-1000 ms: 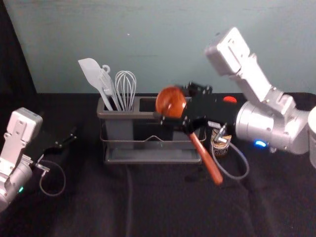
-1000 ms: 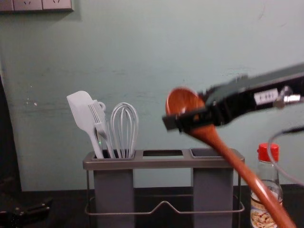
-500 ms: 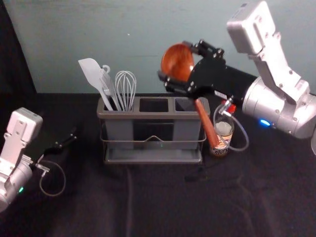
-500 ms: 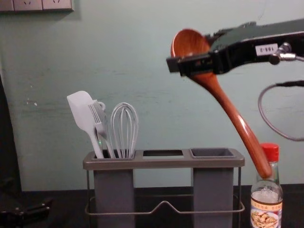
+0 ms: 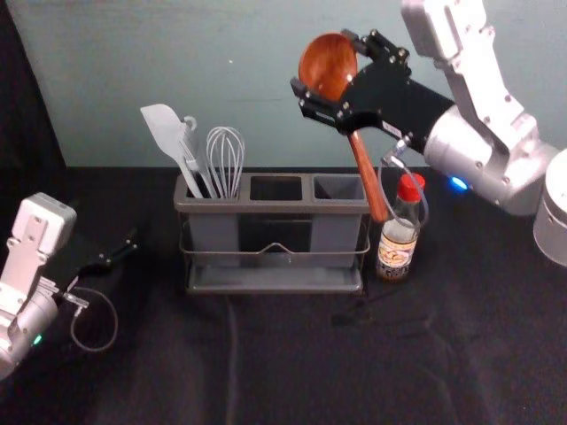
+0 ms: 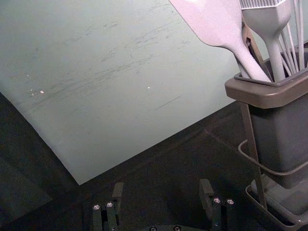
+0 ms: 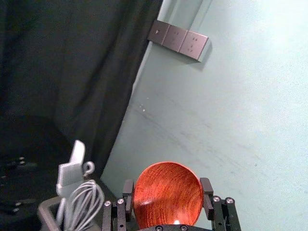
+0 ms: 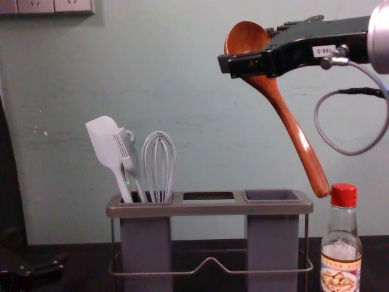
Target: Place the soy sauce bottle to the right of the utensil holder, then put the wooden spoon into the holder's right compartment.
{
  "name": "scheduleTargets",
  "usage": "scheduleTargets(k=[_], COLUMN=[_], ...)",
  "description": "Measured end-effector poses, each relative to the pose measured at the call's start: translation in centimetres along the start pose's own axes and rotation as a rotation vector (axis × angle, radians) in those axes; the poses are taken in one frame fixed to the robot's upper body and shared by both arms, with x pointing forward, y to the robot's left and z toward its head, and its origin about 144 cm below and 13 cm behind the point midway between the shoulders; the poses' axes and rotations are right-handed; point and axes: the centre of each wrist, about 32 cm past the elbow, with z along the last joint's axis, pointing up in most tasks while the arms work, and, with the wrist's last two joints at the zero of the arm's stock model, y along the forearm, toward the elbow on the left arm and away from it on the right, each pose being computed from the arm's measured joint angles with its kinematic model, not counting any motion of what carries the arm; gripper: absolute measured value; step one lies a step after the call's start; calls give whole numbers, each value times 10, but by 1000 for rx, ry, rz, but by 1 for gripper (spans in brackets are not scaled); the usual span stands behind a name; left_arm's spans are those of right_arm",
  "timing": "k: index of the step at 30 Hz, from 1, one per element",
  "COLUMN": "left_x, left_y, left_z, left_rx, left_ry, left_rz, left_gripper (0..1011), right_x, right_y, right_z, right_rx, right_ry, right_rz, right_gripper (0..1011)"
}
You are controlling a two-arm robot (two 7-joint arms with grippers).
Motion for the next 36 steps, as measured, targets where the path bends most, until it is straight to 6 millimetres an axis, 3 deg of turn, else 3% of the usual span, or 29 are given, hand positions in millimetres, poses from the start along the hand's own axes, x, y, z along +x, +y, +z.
scheduleTargets(k=[25,36], left_x=[0,0], left_y=[0,0], left_z=[0,0], left_rx=[0,0], left_ry=[0,0], left_rz=[0,0], left_gripper=[1011,1011], right_x=[27,20], right_y=[64,80], right_z=[-3,-11], right_rx=[-24,-38], right_ry=[-72,-41], right_rz=[23,55], right_gripper=[840,840])
